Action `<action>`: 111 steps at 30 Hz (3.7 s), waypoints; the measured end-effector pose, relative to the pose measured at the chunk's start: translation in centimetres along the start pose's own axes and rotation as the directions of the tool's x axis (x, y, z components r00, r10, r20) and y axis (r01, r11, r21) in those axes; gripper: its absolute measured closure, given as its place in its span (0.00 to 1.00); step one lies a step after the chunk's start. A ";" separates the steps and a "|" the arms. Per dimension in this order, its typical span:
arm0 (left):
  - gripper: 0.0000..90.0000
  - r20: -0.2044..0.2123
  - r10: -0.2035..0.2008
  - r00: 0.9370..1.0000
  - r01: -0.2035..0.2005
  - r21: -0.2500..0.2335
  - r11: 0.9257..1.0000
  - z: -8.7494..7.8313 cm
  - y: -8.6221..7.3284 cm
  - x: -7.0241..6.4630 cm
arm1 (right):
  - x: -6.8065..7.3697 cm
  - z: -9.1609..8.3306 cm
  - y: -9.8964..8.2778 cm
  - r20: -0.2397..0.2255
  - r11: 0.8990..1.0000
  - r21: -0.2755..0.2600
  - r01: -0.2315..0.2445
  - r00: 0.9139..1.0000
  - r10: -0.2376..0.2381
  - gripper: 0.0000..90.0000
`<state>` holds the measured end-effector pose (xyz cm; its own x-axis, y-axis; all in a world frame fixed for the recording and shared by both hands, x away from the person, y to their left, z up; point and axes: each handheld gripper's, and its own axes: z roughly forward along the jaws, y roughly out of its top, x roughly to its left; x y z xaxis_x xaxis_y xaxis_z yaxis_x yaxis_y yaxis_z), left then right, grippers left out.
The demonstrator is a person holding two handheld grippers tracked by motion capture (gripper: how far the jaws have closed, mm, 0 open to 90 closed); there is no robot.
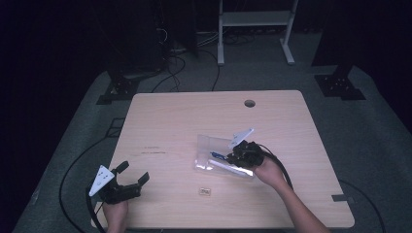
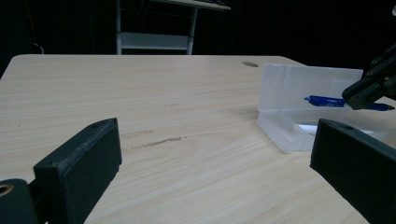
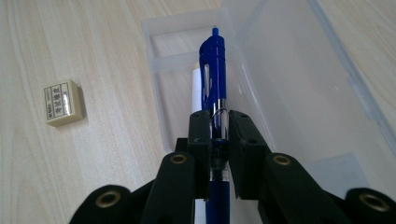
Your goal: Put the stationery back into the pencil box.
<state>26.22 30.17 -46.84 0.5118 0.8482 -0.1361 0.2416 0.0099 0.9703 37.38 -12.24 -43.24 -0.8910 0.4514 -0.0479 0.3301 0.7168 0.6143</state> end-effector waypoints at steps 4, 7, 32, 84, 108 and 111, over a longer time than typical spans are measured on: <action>0.01 0.002 0.001 1.000 -0.001 0.000 1.000 0.0 0.0 0.0 | 0.1 0.4 0.1 -0.001 1.000 0.006 0.004 1.000 -0.004 0.88; 0.01 0.002 0.004 1.000 -0.004 0.001 1.000 0.0 0.0 0.0 | -0.1 0.8 0.0 0.001 1.000 0.018 0.002 1.000 -0.002 0.88; 0.01 0.003 -0.001 1.000 0.001 -0.001 1.000 0.1 0.0 0.0 | -1.0 2.6 -0.7 -0.013 0.998 0.060 -0.022 1.000 0.023 0.88; 0.01 0.001 0.002 1.000 -0.002 0.002 1.000 0.0 0.0 0.0 | -0.3 0.3 -1.9 -0.067 0.997 -0.009 -0.077 0.995 0.076 0.64; 0.01 0.000 0.005 1.000 -0.005 0.002 1.000 -0.1 0.0 0.0 | 3.4 -1.0 -1.6 -0.147 0.998 -0.055 0.013 0.989 -0.021 0.53; 0.01 -0.001 0.004 1.000 -0.004 0.002 1.000 -0.1 0.0 0.0 | 4.0 -1.0 -1.5 -0.155 0.998 -0.056 0.011 0.988 -0.019 0.52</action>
<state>26.17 30.19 -46.79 0.5120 0.8488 -0.1318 0.2408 0.0054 0.9706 33.04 -12.04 -43.57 -0.9348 0.3494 0.0632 0.3025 0.6905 0.6571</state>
